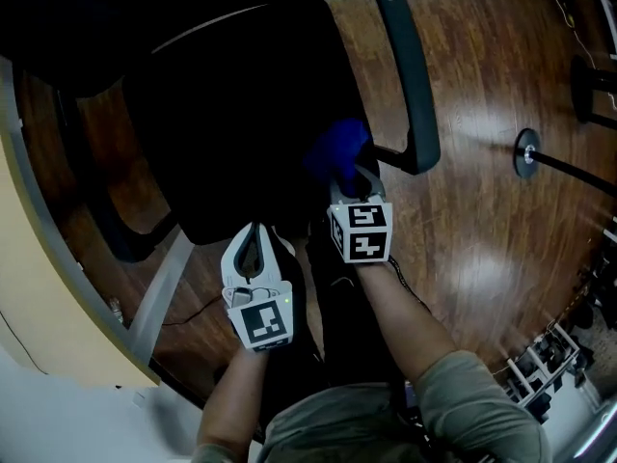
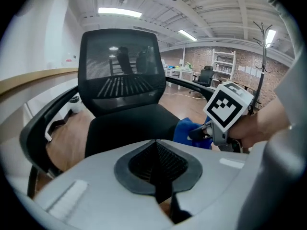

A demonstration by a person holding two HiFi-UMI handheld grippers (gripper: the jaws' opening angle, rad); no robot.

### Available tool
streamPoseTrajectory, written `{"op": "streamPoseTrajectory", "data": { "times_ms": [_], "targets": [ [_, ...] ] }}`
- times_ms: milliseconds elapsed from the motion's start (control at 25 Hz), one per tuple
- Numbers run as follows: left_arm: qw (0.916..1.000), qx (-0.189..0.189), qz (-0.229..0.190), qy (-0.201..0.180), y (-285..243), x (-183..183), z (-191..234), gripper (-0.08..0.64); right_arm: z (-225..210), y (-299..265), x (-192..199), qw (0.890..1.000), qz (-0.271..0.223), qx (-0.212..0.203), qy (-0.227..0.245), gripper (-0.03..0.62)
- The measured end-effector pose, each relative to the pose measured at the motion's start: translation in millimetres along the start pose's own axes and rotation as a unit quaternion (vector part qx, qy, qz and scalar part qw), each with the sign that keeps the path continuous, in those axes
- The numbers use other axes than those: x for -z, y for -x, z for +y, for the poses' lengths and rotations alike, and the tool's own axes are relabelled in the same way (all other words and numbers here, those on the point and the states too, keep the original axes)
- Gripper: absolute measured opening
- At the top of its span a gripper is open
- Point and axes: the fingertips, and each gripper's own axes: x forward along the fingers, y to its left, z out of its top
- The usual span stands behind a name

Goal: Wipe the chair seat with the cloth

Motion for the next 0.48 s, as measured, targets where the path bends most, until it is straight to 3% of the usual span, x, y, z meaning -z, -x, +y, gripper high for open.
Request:
{"op": "streamPoseTrajectory", "data": {
  "times_ms": [240,480],
  "targets": [
    [0.9969,-0.067,-0.002,0.043,51.1,21.5,81.0,0.005,130.5,3.8,-14.5,0.991,-0.008,-0.104,0.089,0.097],
    [0.9899,-0.109,0.009,0.09,92.2,72.4,137.2,0.005,268.0,2.2,11.8,0.957,0.006,-0.215,0.196,0.098]
  ]
}}
